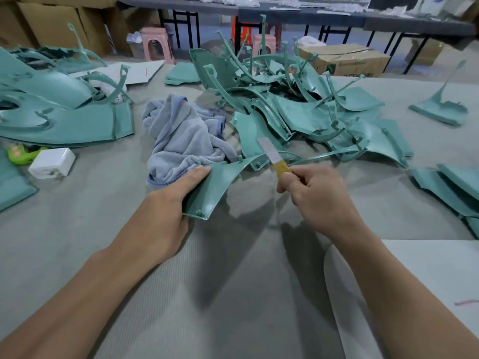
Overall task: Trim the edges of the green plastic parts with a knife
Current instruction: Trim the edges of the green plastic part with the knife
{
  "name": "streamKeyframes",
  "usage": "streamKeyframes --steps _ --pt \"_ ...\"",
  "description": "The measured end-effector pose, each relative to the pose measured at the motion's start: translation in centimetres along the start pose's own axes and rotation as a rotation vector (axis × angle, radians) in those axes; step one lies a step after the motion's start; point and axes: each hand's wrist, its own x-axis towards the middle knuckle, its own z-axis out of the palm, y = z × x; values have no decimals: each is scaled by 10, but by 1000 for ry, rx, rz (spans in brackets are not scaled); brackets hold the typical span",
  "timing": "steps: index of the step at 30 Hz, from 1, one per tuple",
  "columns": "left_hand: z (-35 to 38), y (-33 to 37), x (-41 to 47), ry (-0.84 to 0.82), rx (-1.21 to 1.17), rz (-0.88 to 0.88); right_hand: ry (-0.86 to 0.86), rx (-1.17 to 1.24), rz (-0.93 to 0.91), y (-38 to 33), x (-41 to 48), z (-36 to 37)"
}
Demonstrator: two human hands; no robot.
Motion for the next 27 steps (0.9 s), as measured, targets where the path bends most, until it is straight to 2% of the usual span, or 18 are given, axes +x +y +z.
streamKeyframes --steps 4,5,7,9,10,12,13,15,17,18,20,22,24,25,27 --pt "-1 1 0 -12 12 -26 133 -285 303 21 7 -16" --pt "-1 1 0 -9 5 -42 176 -282 303 23 6 -19" --pt "-1 0 0 -5 7 -67 196 -131 137 13 1 -16" --pt "0 -2 1 -6 12 -82 73 28 -116 -10 -13 -6" --pt "0 -3 1 -7 10 -84 -12 53 -234 -21 -20 -1" --pt "1 -3 1 -14 5 -79 -130 -43 -380 -31 -28 6" --pt "1 -3 0 -17 1 -74 -155 -94 -385 -29 -28 7" --pt "0 -3 1 -21 -11 -78 -116 -136 -228 -19 -21 4" --pt "-1 -3 2 -32 -15 -78 28 -212 0 -7 -12 -3" --pt "-2 -2 2 -42 -12 -72 89 -234 47 -2 -9 -6" --pt "-2 -2 2 -56 -13 -65 106 -145 -33 -7 -13 -8" --pt "-1 -3 2 -57 -12 -70 -48 -49 -269 -24 -27 -5" --pt "0 -5 2 -54 -10 -90 -216 -94 -417 -38 -38 3" --pt "0 -5 2 -50 -16 -97 -241 -112 -420 -38 -38 7" --pt "0 -5 1 -35 -30 -85 -161 -85 -244 -31 -29 7"
